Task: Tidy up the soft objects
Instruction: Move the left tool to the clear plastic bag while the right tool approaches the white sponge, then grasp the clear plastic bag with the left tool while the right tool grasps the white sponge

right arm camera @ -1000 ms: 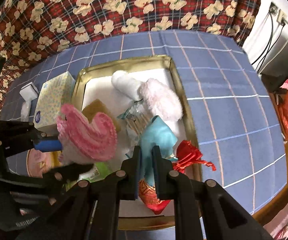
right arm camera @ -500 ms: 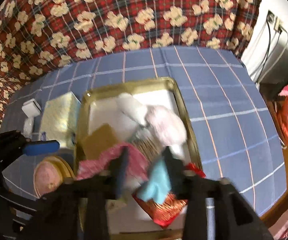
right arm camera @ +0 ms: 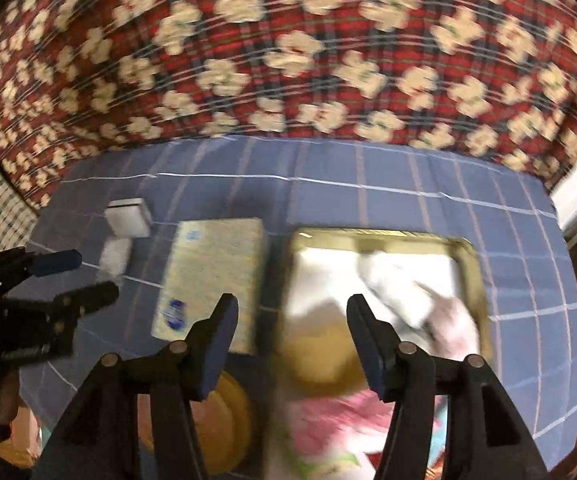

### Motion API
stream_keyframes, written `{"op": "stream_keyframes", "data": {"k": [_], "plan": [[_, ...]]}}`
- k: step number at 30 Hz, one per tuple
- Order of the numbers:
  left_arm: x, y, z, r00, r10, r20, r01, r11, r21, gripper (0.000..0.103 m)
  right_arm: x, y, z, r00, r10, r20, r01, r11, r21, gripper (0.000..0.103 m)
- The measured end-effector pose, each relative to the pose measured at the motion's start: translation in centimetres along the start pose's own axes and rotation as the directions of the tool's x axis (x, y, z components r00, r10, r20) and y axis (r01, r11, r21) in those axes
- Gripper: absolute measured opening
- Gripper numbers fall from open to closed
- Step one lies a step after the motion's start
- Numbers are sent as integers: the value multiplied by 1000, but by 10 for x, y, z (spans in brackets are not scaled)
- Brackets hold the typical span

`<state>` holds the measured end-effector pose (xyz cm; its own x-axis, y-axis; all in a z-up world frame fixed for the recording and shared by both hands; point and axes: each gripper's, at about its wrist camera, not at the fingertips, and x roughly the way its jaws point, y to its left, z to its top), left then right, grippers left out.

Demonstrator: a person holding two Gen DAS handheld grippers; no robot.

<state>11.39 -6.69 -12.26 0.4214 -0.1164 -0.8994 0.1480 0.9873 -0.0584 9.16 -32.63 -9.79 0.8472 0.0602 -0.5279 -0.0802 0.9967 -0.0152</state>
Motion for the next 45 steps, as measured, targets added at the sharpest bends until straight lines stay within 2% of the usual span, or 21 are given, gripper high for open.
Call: {"op": "stream_keyframes", "data": {"k": [3,6,14,20,28,29,32,36,38,45], "plan": [[10,34,-4,999,45,-24,-47,995,-83,74,5,21,9,999,33,2,-33,999,-38,59],[19,58,-8,998,54,-39,-59,989,-138,74,13,43,16,998,69,-14,-70,994,-80,59],[50,73,-7,997,68,-44,-73,987,-141,74,36,85,31,986,145,-83,-155,979,-136,60],[75,78,-4,995,66,-75,-76,988,-134,74,55,111,41,976,175,-133,-195,967,-161,60],[102,77,-2,995,70,-68,-79,988,-129,74,73,129,57,969,176,-171,-205,964,-169,60],[103,78,-2,996,66,-60,-74,988,-136,72,74,130,60,969,176,-173,-205,963,-172,60],[109,80,-3,997,3,-73,-13,991,-136,40,78,134,66,969,173,-177,-205,962,-182,60],[106,83,-7,997,-50,-56,42,990,-131,24,86,141,73,965,178,-192,-214,959,-186,60],[102,86,-13,997,-58,-54,50,989,-137,20,92,147,77,962,187,-201,-224,957,-182,60],[85,109,-42,998,-52,-28,45,978,-201,18,114,172,88,948,220,-232,-266,946,-187,60]]}}
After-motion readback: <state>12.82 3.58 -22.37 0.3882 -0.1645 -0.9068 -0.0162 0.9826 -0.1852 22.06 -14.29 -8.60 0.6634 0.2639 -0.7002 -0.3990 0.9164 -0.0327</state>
